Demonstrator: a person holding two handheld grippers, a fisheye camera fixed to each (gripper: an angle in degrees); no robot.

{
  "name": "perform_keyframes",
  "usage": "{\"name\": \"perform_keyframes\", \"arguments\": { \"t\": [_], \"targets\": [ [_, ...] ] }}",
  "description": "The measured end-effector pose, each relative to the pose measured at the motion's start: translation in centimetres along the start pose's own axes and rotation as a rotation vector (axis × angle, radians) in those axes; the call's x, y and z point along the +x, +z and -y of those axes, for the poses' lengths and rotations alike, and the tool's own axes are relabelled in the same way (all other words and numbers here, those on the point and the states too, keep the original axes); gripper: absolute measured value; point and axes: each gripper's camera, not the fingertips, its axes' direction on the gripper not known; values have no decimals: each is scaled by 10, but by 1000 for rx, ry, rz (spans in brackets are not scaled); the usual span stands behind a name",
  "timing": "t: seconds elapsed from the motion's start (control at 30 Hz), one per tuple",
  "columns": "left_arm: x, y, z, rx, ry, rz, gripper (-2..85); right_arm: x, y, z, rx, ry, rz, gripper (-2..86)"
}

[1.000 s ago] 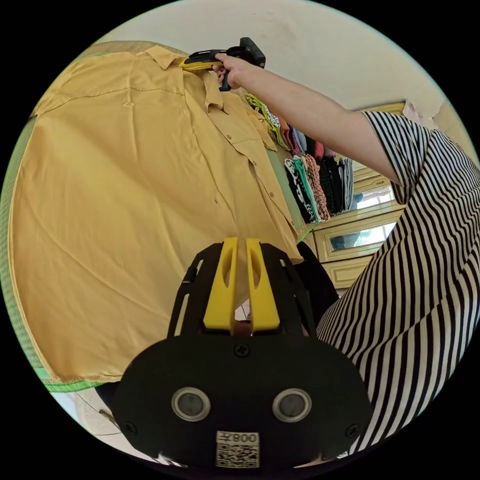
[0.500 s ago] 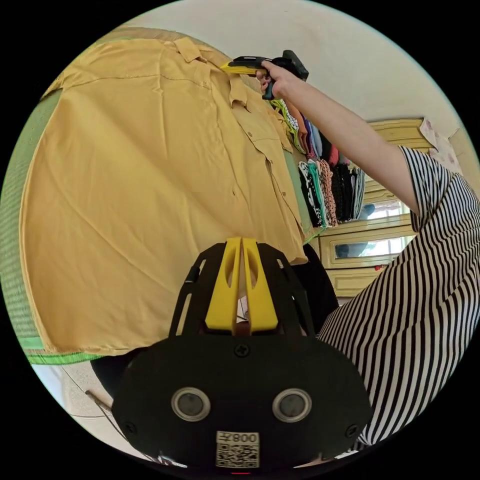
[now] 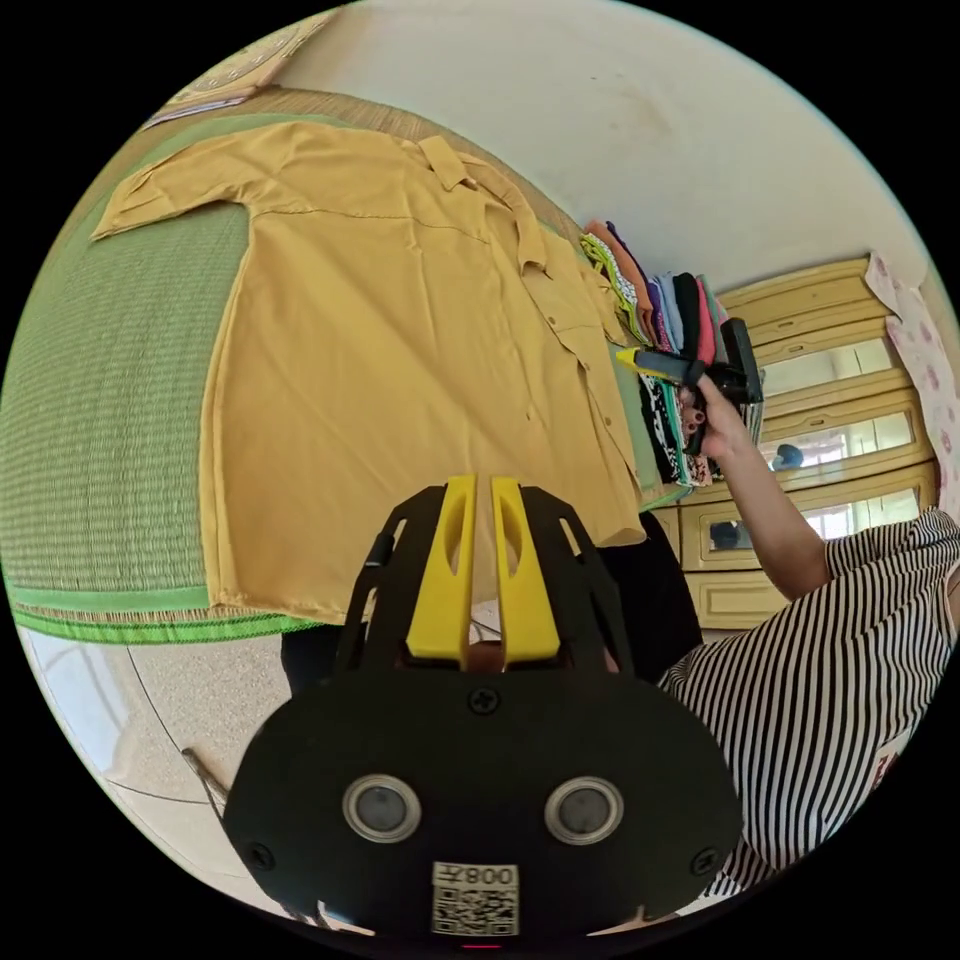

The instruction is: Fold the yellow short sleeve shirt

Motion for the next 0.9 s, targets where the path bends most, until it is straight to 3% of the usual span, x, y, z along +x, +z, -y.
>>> {"name": "perform_keyframes", "arguments": {
  "t": [0.13,0.4,0.9],
  "targets": [
    [38,24,38,-28,116,-40,48,9,12,-67,-60,28,-56,76],
    [115,97,194,-31,304,103,65,-3,51,-120,-112,-77,-320,85],
    [166,203,355,-173,351,416,33,12,89,-181,-75,-114,-376,33]
  ]
}}
